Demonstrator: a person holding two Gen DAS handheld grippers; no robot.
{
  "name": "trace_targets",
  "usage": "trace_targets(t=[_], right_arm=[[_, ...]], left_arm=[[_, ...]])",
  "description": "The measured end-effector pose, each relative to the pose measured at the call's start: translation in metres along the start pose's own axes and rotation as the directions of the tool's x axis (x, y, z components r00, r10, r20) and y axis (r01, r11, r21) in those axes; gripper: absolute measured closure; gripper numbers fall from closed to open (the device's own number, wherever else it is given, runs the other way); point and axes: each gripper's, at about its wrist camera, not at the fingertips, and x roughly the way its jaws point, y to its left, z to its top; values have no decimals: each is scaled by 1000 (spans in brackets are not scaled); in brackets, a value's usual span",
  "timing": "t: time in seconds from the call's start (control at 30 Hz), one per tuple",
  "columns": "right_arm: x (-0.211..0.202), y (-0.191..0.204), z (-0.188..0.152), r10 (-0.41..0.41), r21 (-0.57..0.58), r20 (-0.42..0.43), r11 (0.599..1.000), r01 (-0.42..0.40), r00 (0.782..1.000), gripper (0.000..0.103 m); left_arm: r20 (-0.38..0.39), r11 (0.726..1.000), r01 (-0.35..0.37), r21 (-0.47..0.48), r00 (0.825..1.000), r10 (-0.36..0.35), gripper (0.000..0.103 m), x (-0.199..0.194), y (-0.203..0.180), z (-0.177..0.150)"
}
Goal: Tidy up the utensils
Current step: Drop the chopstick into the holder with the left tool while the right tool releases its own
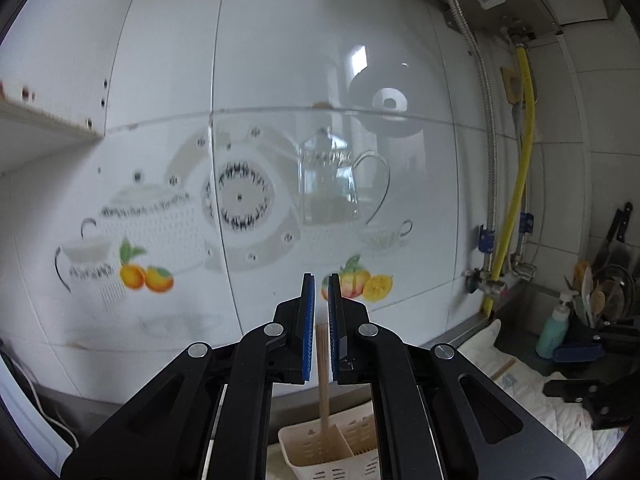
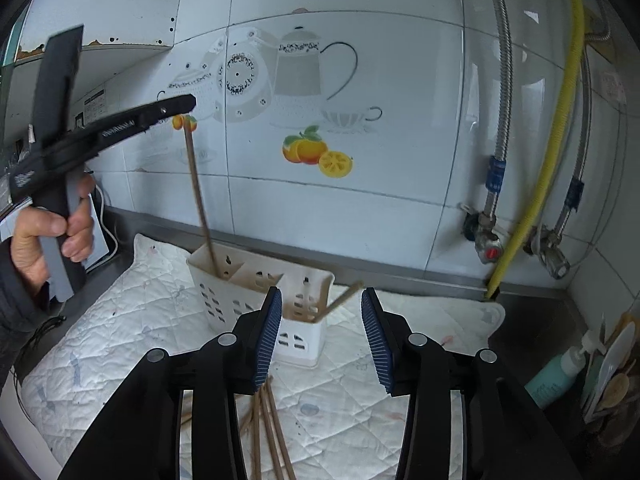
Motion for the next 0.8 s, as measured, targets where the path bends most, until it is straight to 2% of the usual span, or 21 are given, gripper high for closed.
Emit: trace_targets(t=[0.27, 0.37, 0.4, 0.5, 0.57, 0.63, 0.8], right_arm=[[-4, -1, -16, 11, 20, -13, 1000, -10, 1000, 62], [-10, 5, -26, 21, 21, -17, 1000, -20, 1000, 53], [-13, 7, -30, 18, 19, -18, 1000, -18, 1000, 53], [-19, 12, -42, 27, 29, -22, 999, -26, 999, 53], [-23, 14, -51, 37, 45, -28, 998, -36, 999, 53], [-27, 15, -60, 38, 62, -31, 997, -36, 999, 53], [-35, 19, -89, 59, 121, -56, 991, -52, 997, 53]], left_arm=[[-79, 1000, 28, 0, 996, -28, 97, 7, 1, -20], [-91, 1000, 24, -13, 996, -25, 93, 3, 5, -25], [-93, 1000, 22, -18, 995, -23, 89, 2, 6, -25], [-85, 1000, 0, -30, 996, -2, 71, -9, 13, -24], [-76, 999, -12, -35, 997, 10, 67, -22, 18, -22], [-77, 998, -29, -47, 997, 26, 52, -36, 22, -23], [-105, 997, -51, -63, 994, 45, 38, -77, 30, -48]])
